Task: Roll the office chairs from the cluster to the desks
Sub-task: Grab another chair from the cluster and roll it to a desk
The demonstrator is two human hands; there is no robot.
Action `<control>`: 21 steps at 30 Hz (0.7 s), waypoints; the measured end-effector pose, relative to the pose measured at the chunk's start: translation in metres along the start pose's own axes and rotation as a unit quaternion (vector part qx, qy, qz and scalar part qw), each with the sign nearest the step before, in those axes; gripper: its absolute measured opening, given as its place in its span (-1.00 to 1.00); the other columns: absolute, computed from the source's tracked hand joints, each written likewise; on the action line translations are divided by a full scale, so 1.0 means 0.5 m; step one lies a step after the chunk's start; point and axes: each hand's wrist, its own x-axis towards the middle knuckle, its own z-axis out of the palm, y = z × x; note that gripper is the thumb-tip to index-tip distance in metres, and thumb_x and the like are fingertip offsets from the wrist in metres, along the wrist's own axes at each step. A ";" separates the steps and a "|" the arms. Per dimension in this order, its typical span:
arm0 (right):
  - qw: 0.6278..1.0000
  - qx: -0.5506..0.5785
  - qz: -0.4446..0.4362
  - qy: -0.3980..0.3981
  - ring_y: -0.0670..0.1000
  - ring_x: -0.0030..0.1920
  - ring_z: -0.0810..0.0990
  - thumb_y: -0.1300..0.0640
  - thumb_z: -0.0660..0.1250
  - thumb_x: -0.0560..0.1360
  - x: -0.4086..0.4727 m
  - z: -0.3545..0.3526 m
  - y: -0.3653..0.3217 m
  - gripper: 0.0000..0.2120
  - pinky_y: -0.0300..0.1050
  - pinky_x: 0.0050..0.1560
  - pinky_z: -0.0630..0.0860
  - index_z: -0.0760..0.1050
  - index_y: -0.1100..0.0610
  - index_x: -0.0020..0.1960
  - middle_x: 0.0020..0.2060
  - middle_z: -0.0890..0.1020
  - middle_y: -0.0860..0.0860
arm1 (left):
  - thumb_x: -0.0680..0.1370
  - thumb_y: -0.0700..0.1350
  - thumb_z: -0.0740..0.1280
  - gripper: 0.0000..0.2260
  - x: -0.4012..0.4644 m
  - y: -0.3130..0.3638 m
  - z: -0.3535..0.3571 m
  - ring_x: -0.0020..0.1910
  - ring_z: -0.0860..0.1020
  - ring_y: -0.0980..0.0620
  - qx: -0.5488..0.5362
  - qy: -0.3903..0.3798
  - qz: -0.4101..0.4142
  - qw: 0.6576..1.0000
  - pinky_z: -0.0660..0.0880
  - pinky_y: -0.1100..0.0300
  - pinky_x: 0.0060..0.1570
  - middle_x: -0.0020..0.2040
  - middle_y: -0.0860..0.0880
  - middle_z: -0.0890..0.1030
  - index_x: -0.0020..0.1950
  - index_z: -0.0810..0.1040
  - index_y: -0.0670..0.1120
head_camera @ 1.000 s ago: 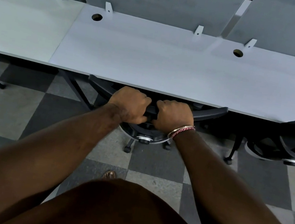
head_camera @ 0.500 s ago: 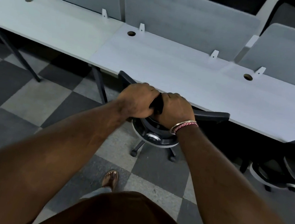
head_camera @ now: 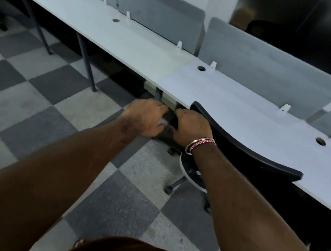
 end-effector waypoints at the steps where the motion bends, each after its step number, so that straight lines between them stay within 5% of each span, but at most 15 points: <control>1: 1.000 -0.001 -0.008 -0.002 0.14 -0.06 0.61 -0.15 0.36 0.38 0.022 -0.001 -0.039 -0.61 -0.03 -0.12 0.54 0.51 0.10 0.07 -0.07 0.64 0.06 | 0.49 0.12 0.37 -0.57 -0.021 -0.036 -0.006 0.13 0.62 -0.19 0.000 -0.002 -0.015 1.000 0.62 -0.10 0.04 0.17 -0.14 0.66 0.26 0.59 -0.09; 8: 0.995 0.000 -0.095 0.024 0.11 0.00 0.60 -0.17 0.34 0.42 0.190 0.002 -0.382 -0.62 -0.06 -0.09 0.43 0.50 0.08 0.08 -0.02 0.64 0.04 | 0.54 0.12 0.34 -0.59 -0.193 -0.343 -0.055 0.18 0.60 -0.11 0.009 -0.009 -0.101 0.995 0.58 -0.02 0.10 0.24 -0.07 0.64 0.33 0.56 -0.02; 15: 0.982 0.026 -0.184 0.046 0.07 0.07 0.61 -0.14 0.32 0.44 0.374 0.018 -0.742 -0.62 -0.04 0.25 0.43 0.52 0.09 0.13 0.03 0.66 0.03 | 0.55 0.10 0.34 -0.62 -0.367 -0.662 -0.114 0.16 0.61 -0.07 0.042 -0.015 -0.196 0.980 0.58 0.02 -0.03 0.20 -0.01 0.65 0.32 0.56 -0.01; 21: 0.962 0.045 -0.265 0.054 0.11 -0.03 0.62 -0.16 0.33 0.41 0.527 0.028 -0.996 -0.62 -0.02 0.00 0.50 0.53 0.10 0.06 -0.06 0.66 0.04 | 0.51 0.09 0.34 -0.65 -0.487 -0.905 -0.111 0.06 0.64 -0.07 0.053 0.000 -0.316 0.947 0.61 0.05 -0.09 0.10 -0.01 0.69 0.25 0.59 0.00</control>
